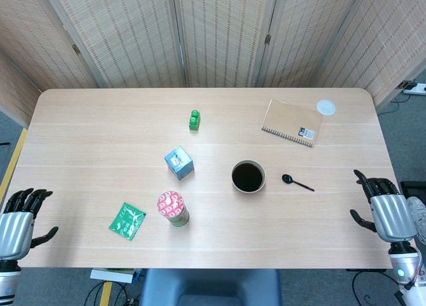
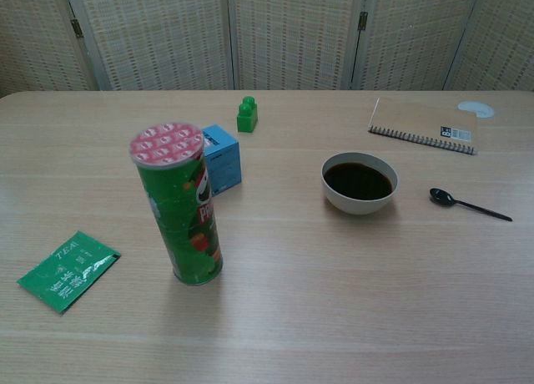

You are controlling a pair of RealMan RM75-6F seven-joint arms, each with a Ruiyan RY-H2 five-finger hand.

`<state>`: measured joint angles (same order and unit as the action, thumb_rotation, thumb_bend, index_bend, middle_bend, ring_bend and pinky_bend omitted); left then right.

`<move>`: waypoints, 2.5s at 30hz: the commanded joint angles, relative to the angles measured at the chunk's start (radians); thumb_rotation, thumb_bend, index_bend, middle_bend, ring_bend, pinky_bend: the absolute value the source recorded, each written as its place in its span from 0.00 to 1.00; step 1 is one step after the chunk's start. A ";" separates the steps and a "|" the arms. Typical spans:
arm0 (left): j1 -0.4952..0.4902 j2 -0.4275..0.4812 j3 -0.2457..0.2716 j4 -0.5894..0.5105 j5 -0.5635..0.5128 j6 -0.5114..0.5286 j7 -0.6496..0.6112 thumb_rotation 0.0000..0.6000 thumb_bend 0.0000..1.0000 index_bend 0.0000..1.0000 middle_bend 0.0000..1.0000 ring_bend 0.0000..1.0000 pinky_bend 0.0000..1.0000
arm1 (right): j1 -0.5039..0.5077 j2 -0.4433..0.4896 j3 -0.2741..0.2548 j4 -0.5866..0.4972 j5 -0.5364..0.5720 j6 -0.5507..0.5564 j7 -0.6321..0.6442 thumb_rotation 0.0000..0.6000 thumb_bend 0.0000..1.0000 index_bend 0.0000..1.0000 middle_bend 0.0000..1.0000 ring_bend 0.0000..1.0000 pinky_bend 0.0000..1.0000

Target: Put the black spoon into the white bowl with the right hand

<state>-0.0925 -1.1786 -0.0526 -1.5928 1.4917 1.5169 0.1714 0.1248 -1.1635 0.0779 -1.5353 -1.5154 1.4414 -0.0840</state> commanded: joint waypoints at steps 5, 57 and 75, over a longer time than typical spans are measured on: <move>0.000 -0.004 -0.001 0.007 -0.002 -0.001 -0.005 1.00 0.20 0.24 0.23 0.15 0.16 | 0.084 -0.015 0.013 0.038 0.032 -0.140 -0.011 1.00 0.42 0.15 0.71 0.81 0.72; 0.004 -0.010 0.000 0.025 -0.024 -0.019 -0.007 1.00 0.20 0.24 0.21 0.15 0.16 | 0.465 -0.325 -0.001 0.391 0.209 -0.706 -0.002 1.00 0.46 0.23 0.99 1.00 1.00; 0.011 -0.017 0.003 0.041 -0.029 -0.017 -0.017 1.00 0.20 0.24 0.21 0.15 0.16 | 0.459 -0.287 -0.081 0.305 0.154 -0.689 -0.047 1.00 0.47 0.23 0.99 1.00 1.00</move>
<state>-0.0815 -1.1960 -0.0491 -1.5515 1.4629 1.4998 0.1541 0.5894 -1.4589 0.0061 -1.2207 -1.3538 0.7461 -0.1245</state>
